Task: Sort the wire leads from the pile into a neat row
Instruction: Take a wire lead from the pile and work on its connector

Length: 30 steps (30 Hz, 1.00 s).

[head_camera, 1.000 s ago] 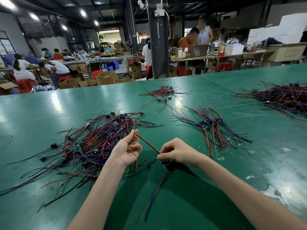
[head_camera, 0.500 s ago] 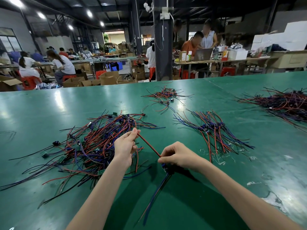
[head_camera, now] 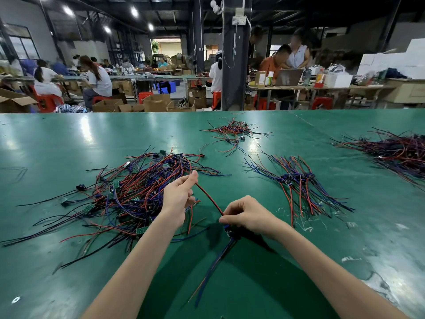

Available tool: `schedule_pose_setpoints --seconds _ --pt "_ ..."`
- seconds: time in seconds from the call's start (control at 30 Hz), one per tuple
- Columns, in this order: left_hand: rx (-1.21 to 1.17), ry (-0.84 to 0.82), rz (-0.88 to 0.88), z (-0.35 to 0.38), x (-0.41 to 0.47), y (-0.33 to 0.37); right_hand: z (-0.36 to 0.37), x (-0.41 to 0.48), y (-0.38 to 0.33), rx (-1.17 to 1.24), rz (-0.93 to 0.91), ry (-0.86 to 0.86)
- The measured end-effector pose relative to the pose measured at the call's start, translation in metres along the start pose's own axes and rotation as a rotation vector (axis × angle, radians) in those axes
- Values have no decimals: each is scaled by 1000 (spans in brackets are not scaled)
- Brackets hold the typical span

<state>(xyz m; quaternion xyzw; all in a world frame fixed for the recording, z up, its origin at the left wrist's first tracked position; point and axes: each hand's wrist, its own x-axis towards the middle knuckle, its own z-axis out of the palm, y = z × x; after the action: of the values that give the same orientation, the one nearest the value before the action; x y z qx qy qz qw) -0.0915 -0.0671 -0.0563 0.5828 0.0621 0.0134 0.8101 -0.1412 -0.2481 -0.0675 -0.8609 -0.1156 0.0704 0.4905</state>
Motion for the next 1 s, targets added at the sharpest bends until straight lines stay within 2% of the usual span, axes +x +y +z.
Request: schedule_pose_setpoints --seconds 0.37,1.0 --pt "206 -394 -1 18 -15 -25 3 4 6 88 -30 111" --pt "325 -450 132 20 -18 -33 6 12 18 95 -98 193"
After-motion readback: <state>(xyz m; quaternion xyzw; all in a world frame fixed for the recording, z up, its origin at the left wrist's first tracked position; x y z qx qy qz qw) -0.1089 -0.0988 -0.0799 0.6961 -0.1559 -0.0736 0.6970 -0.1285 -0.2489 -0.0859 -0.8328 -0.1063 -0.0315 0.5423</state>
